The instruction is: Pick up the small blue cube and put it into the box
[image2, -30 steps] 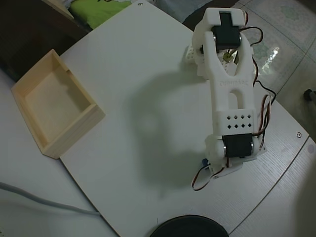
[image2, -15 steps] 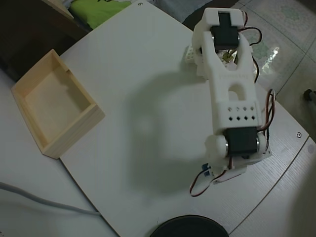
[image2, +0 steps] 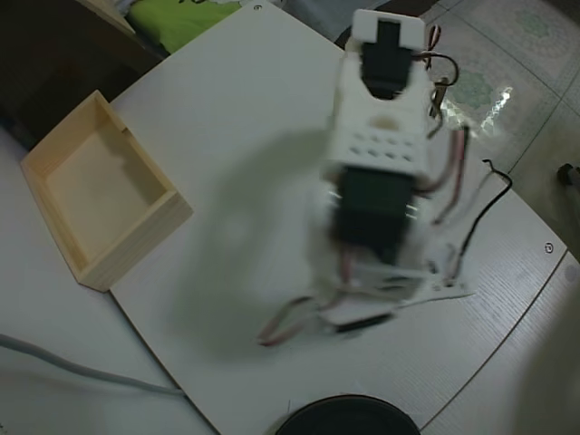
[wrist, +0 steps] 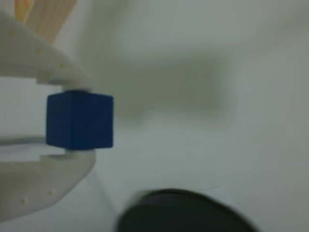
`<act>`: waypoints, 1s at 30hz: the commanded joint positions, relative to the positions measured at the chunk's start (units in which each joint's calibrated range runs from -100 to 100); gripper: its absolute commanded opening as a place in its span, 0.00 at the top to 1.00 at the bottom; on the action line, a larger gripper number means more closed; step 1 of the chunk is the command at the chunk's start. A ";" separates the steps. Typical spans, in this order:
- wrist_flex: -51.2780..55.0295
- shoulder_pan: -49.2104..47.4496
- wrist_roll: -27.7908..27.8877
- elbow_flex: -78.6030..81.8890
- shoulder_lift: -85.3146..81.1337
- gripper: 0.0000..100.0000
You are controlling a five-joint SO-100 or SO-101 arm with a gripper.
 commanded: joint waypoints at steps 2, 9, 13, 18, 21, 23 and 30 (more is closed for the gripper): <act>-0.08 5.48 2.75 -6.97 -0.75 0.91; -1.53 15.51 7.85 -11.86 -0.33 0.91; -5.86 22.88 10.55 -11.22 -0.33 0.91; -11.47 30.03 13.16 -10.41 0.26 0.91; -13.76 33.42 14.30 -10.32 1.62 0.91; -15.55 35.85 14.82 -10.32 3.14 0.91; -21.32 42.19 14.98 -10.68 8.80 0.91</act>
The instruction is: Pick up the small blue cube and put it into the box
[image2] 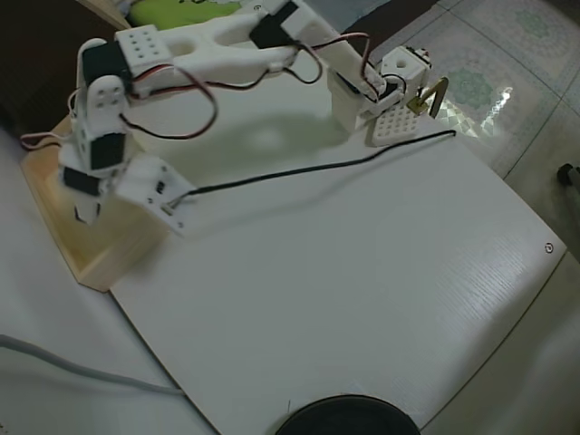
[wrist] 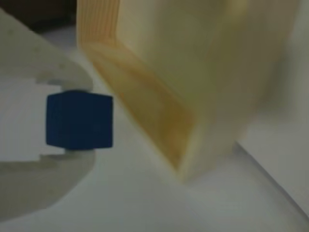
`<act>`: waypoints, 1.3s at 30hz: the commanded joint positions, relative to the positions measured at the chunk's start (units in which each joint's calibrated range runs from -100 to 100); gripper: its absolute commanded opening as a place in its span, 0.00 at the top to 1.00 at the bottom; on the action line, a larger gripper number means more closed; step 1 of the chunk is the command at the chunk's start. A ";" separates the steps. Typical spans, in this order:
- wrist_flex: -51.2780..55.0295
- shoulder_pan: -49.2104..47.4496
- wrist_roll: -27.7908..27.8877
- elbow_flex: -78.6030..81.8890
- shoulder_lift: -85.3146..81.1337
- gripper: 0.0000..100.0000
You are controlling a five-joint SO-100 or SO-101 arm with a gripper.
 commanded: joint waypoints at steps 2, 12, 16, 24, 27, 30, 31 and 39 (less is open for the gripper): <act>-3.75 3.43 0.24 -1.63 1.61 0.91; -4.34 4.24 0.24 -1.63 2.11 0.90; -4.34 4.24 0.24 -1.63 2.20 0.84; -3.92 4.68 -0.33 -3.08 1.02 0.84; -2.81 4.91 -1.43 -6.15 0.85 0.84; 0.92 5.35 -2.68 -11.31 0.85 0.84; 2.71 5.35 -2.73 -12.94 0.85 0.84; 16.05 5.57 -5.44 -27.96 0.85 0.84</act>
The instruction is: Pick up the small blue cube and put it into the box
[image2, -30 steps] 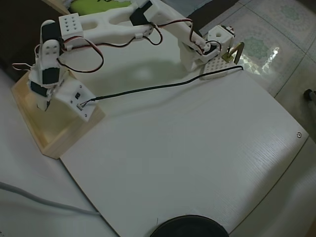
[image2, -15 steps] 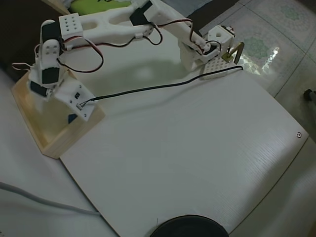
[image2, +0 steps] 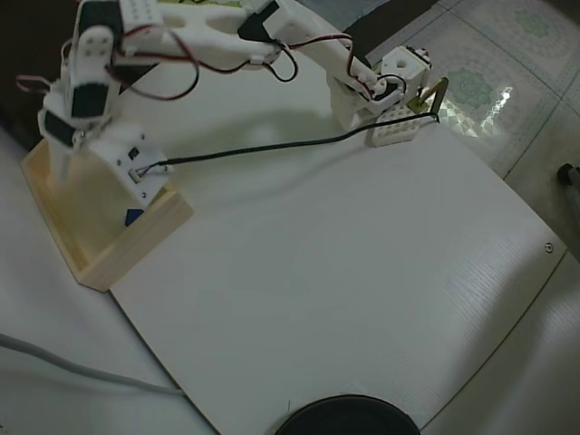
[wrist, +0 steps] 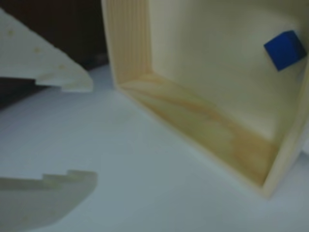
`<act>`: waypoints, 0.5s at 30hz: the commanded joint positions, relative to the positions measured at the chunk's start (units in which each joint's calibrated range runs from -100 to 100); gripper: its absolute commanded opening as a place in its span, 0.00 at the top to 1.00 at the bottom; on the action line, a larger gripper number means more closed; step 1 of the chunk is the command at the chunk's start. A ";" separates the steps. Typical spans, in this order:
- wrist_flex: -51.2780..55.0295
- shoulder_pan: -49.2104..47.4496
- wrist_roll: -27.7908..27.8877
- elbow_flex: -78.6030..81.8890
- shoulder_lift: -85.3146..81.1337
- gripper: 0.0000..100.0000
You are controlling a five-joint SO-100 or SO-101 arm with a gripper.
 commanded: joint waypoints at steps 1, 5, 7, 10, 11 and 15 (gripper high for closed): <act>5.72 0.70 -1.27 -8.69 -1.78 0.84; 6.91 1.81 -3.67 -12.58 -1.86 0.84; 6.91 2.77 -3.93 -12.49 -1.86 0.84; 6.91 4.46 -3.93 -11.95 -1.86 0.84; 6.91 4.98 -3.93 -11.86 -1.95 0.84; 6.99 6.38 -3.93 -11.58 -3.21 0.84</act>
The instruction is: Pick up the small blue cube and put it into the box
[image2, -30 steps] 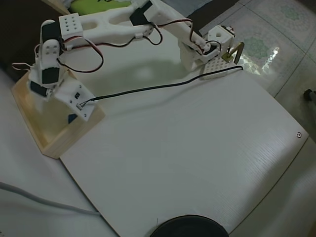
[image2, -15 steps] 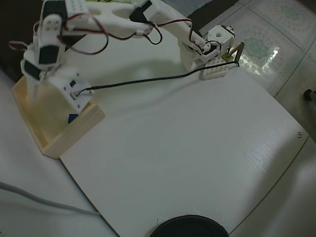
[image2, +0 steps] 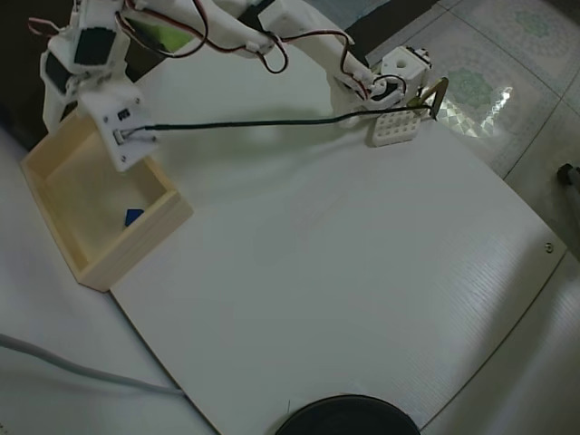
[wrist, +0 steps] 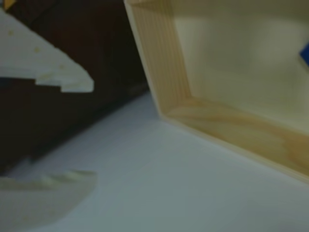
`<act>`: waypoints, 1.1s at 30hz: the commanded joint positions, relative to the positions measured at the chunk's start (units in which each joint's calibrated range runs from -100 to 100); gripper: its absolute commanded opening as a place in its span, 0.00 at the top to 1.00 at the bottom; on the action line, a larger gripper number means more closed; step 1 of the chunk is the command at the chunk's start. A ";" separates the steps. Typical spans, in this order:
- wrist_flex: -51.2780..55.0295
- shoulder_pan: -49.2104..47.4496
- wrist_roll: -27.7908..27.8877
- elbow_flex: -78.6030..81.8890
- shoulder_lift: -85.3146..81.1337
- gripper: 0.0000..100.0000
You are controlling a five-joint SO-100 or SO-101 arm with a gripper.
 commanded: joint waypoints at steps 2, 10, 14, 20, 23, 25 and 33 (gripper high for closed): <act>0.51 0.78 -0.35 0.36 -5.75 0.84; 0.43 -1.43 -0.35 17.56 -24.52 0.84; 0.43 -2.98 -0.71 27.42 -34.07 0.84; 0.34 -6.59 -2.79 42.81 -46.41 0.84; 0.34 -9.69 -4.20 50.68 -52.83 0.84; 0.17 -12.05 -5.13 54.66 -57.48 0.84; -0.34 -23.77 -8.46 64.62 -74.22 0.84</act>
